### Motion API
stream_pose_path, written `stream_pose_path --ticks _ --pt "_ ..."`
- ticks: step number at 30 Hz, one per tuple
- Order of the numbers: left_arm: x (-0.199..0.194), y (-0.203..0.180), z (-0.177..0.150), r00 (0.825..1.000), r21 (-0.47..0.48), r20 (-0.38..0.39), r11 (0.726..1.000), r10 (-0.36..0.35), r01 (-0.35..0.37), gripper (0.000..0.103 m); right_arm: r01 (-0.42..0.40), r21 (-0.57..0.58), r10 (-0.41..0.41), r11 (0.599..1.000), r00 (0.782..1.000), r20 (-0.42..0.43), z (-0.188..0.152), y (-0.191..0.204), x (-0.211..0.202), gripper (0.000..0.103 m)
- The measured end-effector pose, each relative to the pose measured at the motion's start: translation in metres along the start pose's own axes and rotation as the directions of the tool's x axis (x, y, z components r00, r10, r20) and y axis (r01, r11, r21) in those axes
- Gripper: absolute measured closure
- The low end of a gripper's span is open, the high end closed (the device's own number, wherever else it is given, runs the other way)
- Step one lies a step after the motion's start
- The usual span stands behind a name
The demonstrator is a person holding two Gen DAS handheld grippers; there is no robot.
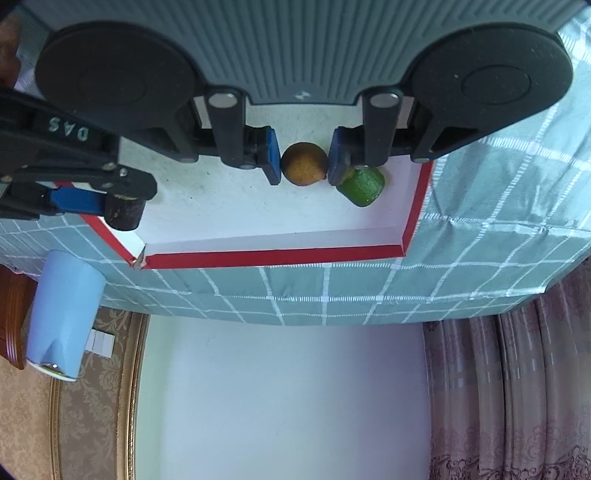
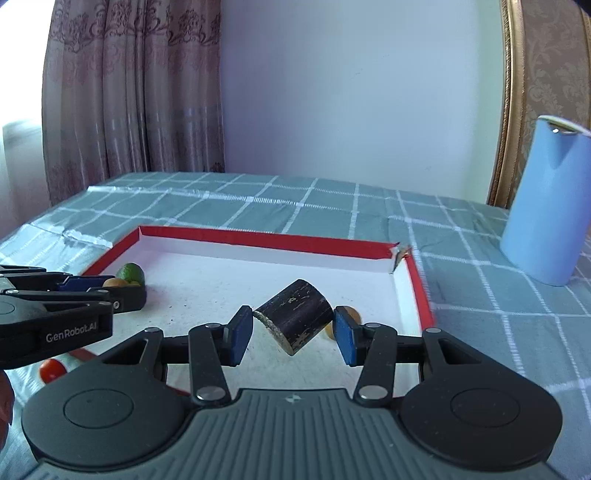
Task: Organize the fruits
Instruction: 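Carry the brown fruit over the tray with the left gripper while the right carries the eggplant slice, then open the left gripper to drop the brown fruit while the right releases the eggplant slice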
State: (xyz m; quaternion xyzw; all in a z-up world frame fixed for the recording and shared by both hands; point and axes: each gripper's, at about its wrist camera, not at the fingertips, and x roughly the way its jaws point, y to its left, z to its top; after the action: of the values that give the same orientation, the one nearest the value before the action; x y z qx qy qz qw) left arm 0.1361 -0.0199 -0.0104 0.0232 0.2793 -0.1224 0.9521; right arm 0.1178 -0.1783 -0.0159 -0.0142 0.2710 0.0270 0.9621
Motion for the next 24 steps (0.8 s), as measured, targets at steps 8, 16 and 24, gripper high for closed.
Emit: stream_pose_path --ticks 8,16,24 --pt "0.026 -0.001 0.003 0.999 -0.002 -0.044 1.0 0.026 -0.026 0.079 0.004 0.013 -0.003 1.0 0.999 -0.041 0.002 0.0 0.023 0.056" --pt "0.04 0.0 0.004 0.996 -0.01 -0.081 1.0 0.026 -0.027 0.078 -0.001 -0.012 0.001 1.0 0.999 -0.052 0.003 0.007 0.033 0.056" --pt "0.04 -0.003 0.001 0.997 0.013 -0.068 0.999 0.031 -0.03 0.068 -0.01 0.01 0.011 1.0 0.997 -0.076 0.002 0.005 0.042 0.056"
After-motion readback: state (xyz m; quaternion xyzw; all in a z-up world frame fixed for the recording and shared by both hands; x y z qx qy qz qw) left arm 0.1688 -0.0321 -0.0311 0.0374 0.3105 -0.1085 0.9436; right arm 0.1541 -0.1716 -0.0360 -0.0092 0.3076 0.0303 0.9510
